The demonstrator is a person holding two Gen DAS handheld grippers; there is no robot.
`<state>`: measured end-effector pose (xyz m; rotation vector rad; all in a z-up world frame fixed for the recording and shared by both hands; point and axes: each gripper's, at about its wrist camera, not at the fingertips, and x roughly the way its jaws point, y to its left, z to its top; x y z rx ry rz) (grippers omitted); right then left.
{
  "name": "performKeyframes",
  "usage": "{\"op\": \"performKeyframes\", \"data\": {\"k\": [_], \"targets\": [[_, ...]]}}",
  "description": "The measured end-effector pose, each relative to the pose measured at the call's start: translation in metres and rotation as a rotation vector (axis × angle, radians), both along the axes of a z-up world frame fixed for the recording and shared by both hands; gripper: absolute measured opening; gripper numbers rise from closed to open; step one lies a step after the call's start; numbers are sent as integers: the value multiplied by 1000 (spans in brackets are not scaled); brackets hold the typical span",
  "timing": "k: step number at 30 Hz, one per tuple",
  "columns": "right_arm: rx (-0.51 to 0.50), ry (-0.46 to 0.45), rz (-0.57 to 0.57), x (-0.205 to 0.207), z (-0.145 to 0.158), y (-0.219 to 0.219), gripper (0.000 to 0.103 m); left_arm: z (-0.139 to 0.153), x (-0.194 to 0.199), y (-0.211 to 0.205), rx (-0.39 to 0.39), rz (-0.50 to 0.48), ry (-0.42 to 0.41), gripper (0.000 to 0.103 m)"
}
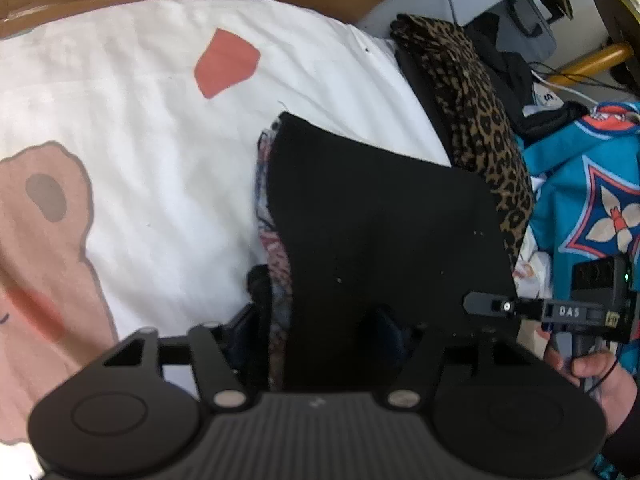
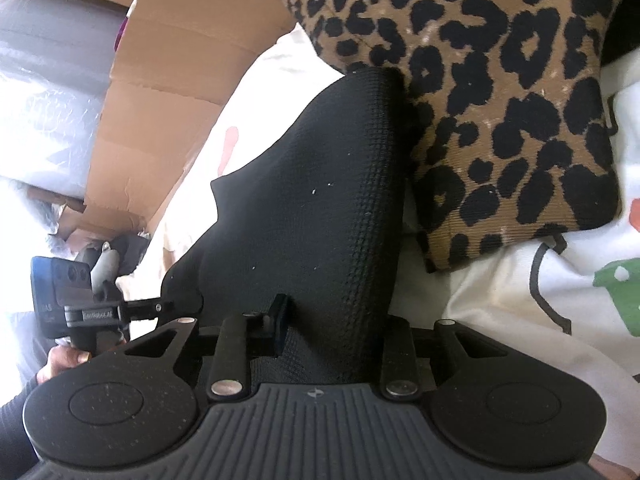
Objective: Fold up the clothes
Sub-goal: 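Lift the shorts' edge with the right gripper while the left gripper pinches the other side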
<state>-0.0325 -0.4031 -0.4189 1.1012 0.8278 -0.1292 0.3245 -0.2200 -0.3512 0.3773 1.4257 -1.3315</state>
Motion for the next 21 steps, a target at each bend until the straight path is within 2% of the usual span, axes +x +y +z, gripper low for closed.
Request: {"op": "performKeyframes", "data": {"k": [11, 17, 19, 21], "targets": [[55, -15, -17, -3, -16, -7, 37, -13, -1, -1, -13, 4, 31, 79], [48, -4, 5, 1, -15, -7, 37, -13, -7, -5, -14, 5, 16, 75], [56, -1, 1, 2, -16, -8, 37, -14, -7, -5, -20, 6, 11, 71], [48, 3, -2, 2, -15, -7, 37, -13, -9, -6, -17, -9, -11, 63]]}}
